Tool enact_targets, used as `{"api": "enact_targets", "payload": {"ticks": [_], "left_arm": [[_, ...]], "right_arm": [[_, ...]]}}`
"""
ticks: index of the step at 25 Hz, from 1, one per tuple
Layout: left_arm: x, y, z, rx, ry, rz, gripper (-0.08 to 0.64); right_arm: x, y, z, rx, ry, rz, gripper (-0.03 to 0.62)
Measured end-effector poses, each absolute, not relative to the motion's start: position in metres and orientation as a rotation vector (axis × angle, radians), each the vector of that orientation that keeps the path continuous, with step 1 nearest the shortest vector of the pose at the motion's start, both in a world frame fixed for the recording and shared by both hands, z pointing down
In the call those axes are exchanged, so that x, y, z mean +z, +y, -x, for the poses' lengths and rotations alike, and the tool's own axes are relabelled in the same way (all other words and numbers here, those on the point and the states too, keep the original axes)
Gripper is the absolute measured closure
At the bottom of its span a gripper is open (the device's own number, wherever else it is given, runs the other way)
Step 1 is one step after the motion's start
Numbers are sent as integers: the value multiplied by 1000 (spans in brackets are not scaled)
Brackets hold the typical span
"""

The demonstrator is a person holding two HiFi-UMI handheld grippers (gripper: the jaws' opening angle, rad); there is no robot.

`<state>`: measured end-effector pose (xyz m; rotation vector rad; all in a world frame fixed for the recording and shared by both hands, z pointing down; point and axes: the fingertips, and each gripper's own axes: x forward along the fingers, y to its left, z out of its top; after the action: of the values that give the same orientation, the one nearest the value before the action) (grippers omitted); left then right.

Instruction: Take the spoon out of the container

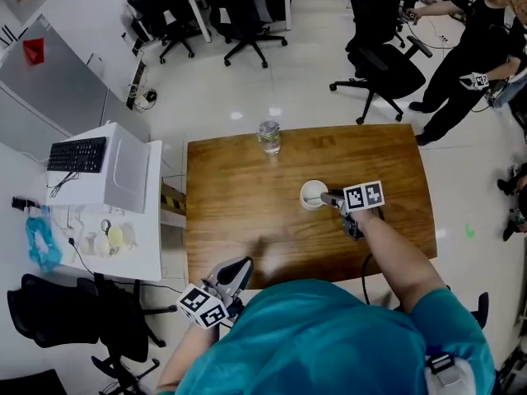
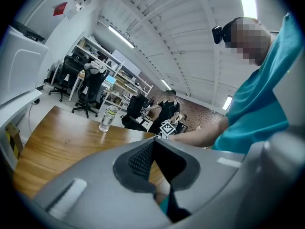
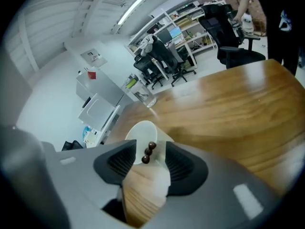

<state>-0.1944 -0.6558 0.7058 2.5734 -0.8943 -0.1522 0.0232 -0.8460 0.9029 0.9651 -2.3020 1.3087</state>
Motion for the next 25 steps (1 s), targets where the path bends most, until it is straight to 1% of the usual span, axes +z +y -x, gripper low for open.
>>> {"api": "enact_targets", "payload": {"ticks": [1,2,3,4,9,13,16,20,25], "left_arm": [[707,-657,198,-151,-891,-2571,558],[708,-658,202,-149,-888,-2569,558],[709,-659,205,-146,-884,-2569,558],[710,-660,208,-140,-881,-2570,558],[708,-664,224,-141,-857,-2582,558],[693,-661,237,-162,-809,-2613,558],[684,-661,247,-185,-752,-2634,558],[684,-650,248,-220,-625,-2656,558],[679,-619,225,-205,-496,-2713,558]], "right_arm": [[906,-848,-23,1306,-2290,-983,412],[906,-850,-24,1302,-2284,-1004,451],[905,-851,-25,1293,-2283,-1022,509],[903,-852,-25,1279,-2284,-1033,539],[878,-851,-34,1237,-2319,-1097,545],[819,-826,-41,1311,-2461,-1146,546],[772,-785,-30,1340,-2618,-1089,546],[711,-714,8,1205,-2883,-899,546],[705,-637,3,1358,-2894,-1010,546]]}}
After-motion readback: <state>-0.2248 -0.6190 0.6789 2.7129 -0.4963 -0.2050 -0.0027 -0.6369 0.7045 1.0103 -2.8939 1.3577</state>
